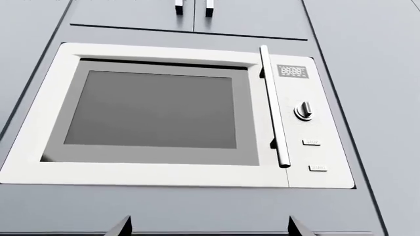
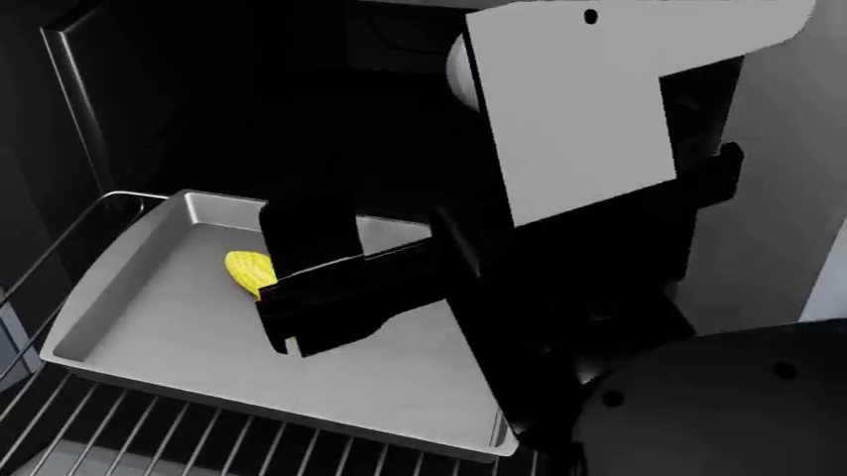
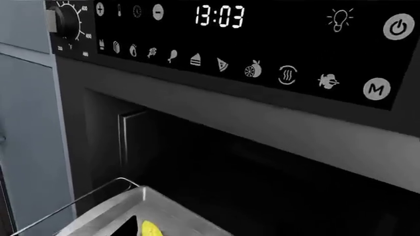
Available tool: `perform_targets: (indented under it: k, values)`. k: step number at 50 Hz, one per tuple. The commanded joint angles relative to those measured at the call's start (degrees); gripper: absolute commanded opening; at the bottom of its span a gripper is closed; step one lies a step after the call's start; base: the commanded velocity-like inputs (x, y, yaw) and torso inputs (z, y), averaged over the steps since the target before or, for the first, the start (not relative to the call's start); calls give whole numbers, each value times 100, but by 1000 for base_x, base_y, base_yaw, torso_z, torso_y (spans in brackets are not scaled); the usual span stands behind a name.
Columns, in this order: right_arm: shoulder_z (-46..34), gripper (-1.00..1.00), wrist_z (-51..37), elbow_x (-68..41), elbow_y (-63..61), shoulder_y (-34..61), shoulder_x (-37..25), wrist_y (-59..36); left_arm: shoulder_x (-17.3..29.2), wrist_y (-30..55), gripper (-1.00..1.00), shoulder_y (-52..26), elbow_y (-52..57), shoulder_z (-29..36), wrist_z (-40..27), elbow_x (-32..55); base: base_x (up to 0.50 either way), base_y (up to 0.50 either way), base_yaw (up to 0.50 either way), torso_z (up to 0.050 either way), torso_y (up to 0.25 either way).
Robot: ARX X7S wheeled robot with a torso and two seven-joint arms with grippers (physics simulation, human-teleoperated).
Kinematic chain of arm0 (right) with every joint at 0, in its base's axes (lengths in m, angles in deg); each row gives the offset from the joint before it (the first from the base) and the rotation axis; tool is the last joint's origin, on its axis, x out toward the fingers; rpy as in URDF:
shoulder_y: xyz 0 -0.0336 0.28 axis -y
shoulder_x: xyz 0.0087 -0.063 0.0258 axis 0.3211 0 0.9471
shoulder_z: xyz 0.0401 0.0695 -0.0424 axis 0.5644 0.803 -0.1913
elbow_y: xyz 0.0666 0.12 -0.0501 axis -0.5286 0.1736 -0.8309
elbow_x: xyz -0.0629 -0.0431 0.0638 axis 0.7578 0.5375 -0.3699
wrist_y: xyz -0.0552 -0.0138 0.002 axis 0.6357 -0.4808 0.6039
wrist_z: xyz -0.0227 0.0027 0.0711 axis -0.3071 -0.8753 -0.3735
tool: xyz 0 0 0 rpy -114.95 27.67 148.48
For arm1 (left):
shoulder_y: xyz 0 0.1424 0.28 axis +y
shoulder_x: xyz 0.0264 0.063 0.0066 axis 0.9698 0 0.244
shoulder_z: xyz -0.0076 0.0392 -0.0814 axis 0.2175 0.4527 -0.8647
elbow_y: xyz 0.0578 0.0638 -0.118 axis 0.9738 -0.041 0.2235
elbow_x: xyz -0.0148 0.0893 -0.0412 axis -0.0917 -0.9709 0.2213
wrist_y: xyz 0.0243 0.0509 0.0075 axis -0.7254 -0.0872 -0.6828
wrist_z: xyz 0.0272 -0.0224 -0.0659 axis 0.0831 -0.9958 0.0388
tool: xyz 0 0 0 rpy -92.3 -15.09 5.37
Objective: Pick the corn from the oven and place it on the plate on the counter.
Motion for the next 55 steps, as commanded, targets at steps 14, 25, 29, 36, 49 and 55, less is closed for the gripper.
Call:
perform_targets:
  k: [14,25,29,36,49,55]
  values:
    - [-822,100,1588,883,1849,663,317,-965,120,-118,100,-83,8,75,-21,-52,0,0,0,0,0]
    - [-1275,100,2741,1532,2499,914,518,-1427,201,-153,100,-164,8,125,-22,-40,0,0,0,0,0]
    - [-1371,100,2969,1710,2556,925,544,-1465,192,-139,100,-153,8,121,-21,-41,0,0,0,0,0]
    - [-1614,100,3506,2019,2870,1172,622,-1657,205,-154,100,-139,8,118,-21,-71,0,0,0,0,0]
    - [-1774,100,3883,2228,3332,1159,907,-1489,366,-372,100,-233,8,415,-22,-235,0,0,0,0,0]
    - [-1822,100,3979,2234,3643,1180,1053,-1436,387,-402,100,-205,8,462,-22,-299,0,0,0,0,0]
